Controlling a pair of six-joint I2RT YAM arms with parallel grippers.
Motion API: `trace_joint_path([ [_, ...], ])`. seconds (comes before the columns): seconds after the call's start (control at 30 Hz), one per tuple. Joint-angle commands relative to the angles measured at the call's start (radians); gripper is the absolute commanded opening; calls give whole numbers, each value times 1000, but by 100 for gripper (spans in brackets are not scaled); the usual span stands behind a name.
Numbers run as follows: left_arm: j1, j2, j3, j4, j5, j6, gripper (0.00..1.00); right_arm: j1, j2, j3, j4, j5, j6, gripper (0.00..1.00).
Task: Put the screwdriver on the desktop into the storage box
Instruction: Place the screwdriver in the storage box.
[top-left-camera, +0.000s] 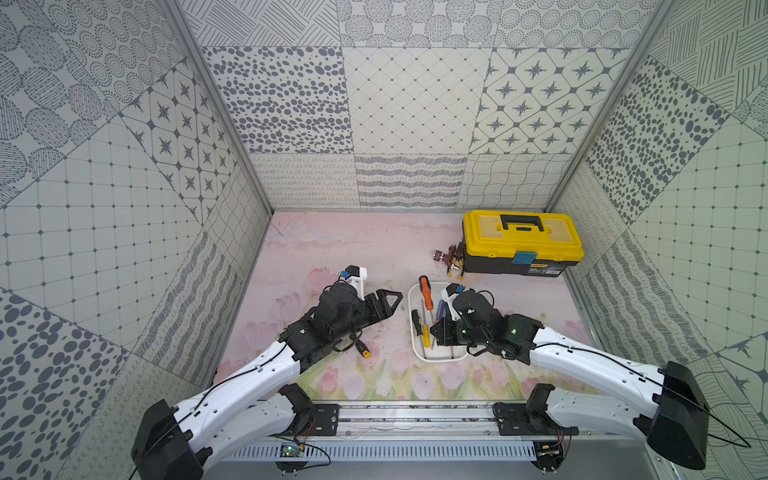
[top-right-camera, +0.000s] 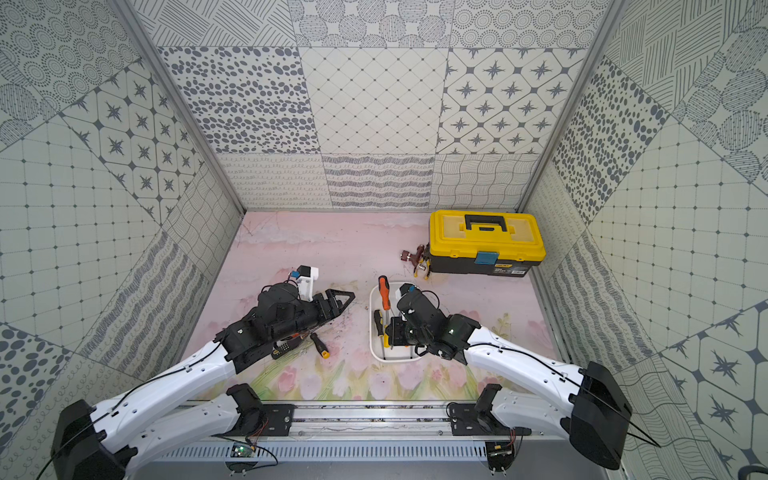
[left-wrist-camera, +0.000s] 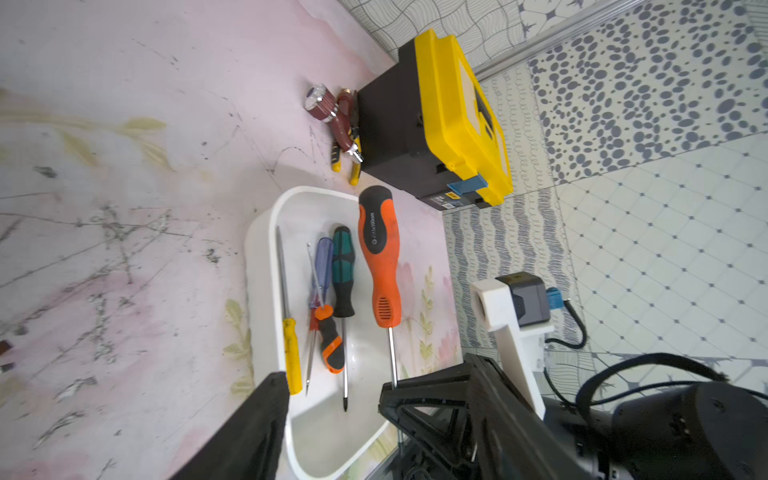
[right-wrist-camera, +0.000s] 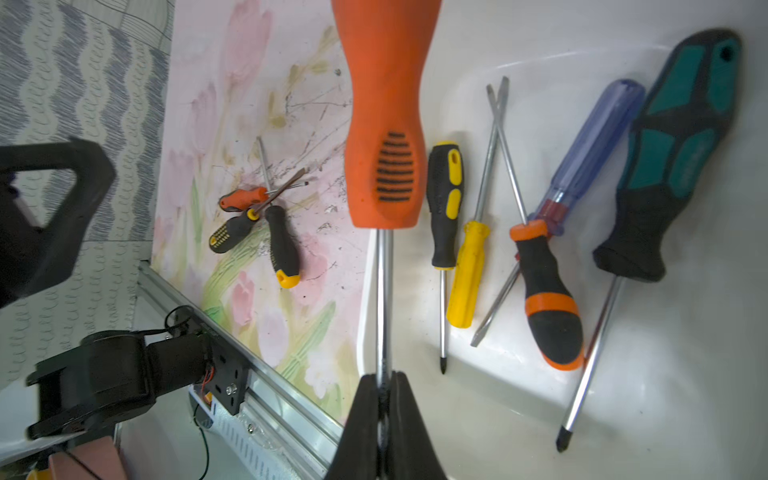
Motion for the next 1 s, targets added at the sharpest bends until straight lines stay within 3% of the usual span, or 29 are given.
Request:
trace_joint_path([
  [0.0,2,-38,0,-241,-161,92,74,1,17,34,-39,68,-18,0],
  [0.4,2,-112,-53,-442,-273,70,73,22,72,63,-92,135,-17,0],
  [0.93,4,-91,-84,-488,-267,48,73,94,212,147,-90,156,-27,0],
  [0.97,5,-87,-85,-492,-264,47,73,93,220,148,-90,157,-22,6],
])
